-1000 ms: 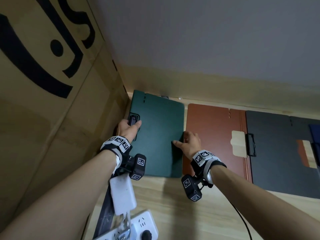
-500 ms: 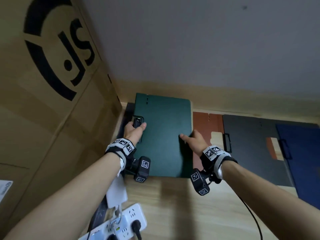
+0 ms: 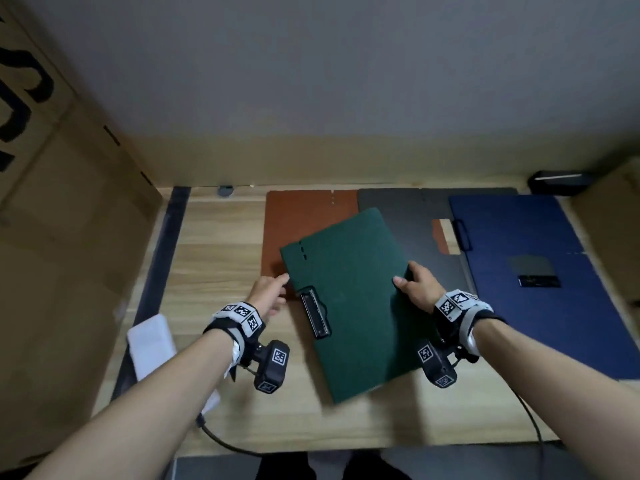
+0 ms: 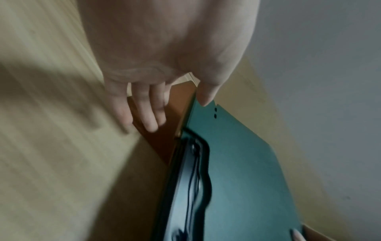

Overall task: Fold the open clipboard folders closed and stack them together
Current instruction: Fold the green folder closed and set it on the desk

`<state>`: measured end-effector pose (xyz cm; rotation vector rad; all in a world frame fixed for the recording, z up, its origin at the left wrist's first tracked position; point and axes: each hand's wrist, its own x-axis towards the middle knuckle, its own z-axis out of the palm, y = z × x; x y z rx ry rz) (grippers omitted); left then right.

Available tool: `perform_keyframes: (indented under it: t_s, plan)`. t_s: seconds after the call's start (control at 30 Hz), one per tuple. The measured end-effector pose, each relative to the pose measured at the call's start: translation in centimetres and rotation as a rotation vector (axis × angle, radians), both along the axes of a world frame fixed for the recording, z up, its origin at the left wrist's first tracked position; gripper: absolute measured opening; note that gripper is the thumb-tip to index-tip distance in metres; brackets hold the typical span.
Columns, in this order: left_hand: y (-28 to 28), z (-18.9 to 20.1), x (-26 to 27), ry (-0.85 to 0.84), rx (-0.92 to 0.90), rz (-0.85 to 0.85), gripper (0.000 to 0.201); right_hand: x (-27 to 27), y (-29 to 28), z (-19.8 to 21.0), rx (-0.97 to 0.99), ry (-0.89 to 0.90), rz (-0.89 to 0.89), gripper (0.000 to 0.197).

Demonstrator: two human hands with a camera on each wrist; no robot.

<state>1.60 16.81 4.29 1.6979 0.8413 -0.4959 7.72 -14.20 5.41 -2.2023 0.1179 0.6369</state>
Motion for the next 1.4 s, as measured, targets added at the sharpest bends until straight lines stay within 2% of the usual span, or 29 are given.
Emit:
perform_keyframes:
  t_s: [0.03, 0.13, 0.17, 0.27, 0.33, 0.47, 0.57, 0.63, 0.7, 0.77, 0.83, 0.93, 1.0, 1.13, 1.23, 1.3, 1.4]
  plan:
    - [-0.5, -0.2, -0.3, -0.020, 0.047, 0.013, 0.031, -0.4, -1.2, 0.2, -0.013, 0.015, 0.036, 0.034]
    - [-2.4, -0.4, -0.9, -0.062, 0.168, -0.014, 0.074, -1.1, -3.9, 0.0, -0.022, 0.050, 0.129, 0.035]
    - [-3.1, -0.2, -1.1, -0.078, 0.193, -0.055, 0.081, -1.3, -4.5, 0.1, -0.023, 0.053, 0.162, 0.035]
    - [-5.4, 0.2, -1.0, -0.126, 0.255, -0.168, 0.075, -1.3, -5.4, -0.2, -0.023, 0.044, 0.288, 0.034]
    - [-6.5, -0.1, -0.8, -0.129, 0.226, -0.202, 0.069, -0.8, -5.2, 0.0, -0.087, 0.016, 0.410, 0.032]
    - [-7.7, -1.0, -0.5, -0.067, -0.036, -0.138, 0.050, 1.2, -3.1, 0.0, -0.197, -0.015, 0.624, 0.034]
    - [-7.6, -1.8, 0.0, -0.073, -0.065, -0.059, 0.035, 2.3, -1.0, -0.8, -0.216, -0.047, 0.691, 0.038]
    - [-7.1, -2.3, 0.0, -0.049, -0.057, 0.010, 0.026, 2.8, 0.3, -1.7, -0.204, -0.057, 0.702, 0.047]
    - [-6.2, -3.4, -0.5, 0.012, -0.054, 0.067, 0.030, 3.0, 1.5, -2.7, -0.184, -0.065, 0.704, 0.055]
    - [-4.6, -7.4, -1.5, 0.072, -0.005, 0.123, 0.044, 3.1, 2.0, -3.9, -0.197, -0.065, 0.696, 0.055]
    - [-3.9, -10.0, -3.2, 0.122, 0.050, 0.163, 0.035, 2.8, 1.2, -4.8, -0.240, -0.044, 0.642, 0.051]
    - [-5.7, -6.1, -4.9, 0.124, 0.088, 0.170, 0.026, 2.0, -1.6, -5.5, -0.247, -0.040, 0.522, 0.038]
    - [-6.5, -5.6, -5.3, 0.114, 0.094, 0.170, 0.028, 1.2, -3.1, -5.6, -0.249, -0.087, 0.497, 0.035]
    - [-7.1, -5.6, -5.1, 0.132, 0.177, 0.094, 0.025, -0.1, -4.1, -6.0, -0.250, -0.160, 0.434, 0.035]
    - [-7.5, -4.4, -5.2, 0.174, 0.331, -0.057, 0.031, -0.6, -3.7, -6.8, -0.260, -0.178, 0.399, 0.035]
    - [-7.6, -3.7, -5.2, 0.198, 0.459, -0.179, 0.038, -0.8, -3.4, -7.0, -0.264, -0.195, 0.385, 0.035]
    - [-7.8, -3.5, -5.0, 0.214, 0.569, -0.345, 0.059, -0.7, -3.3, -7.0, -0.292, -0.203, 0.407, 0.036]
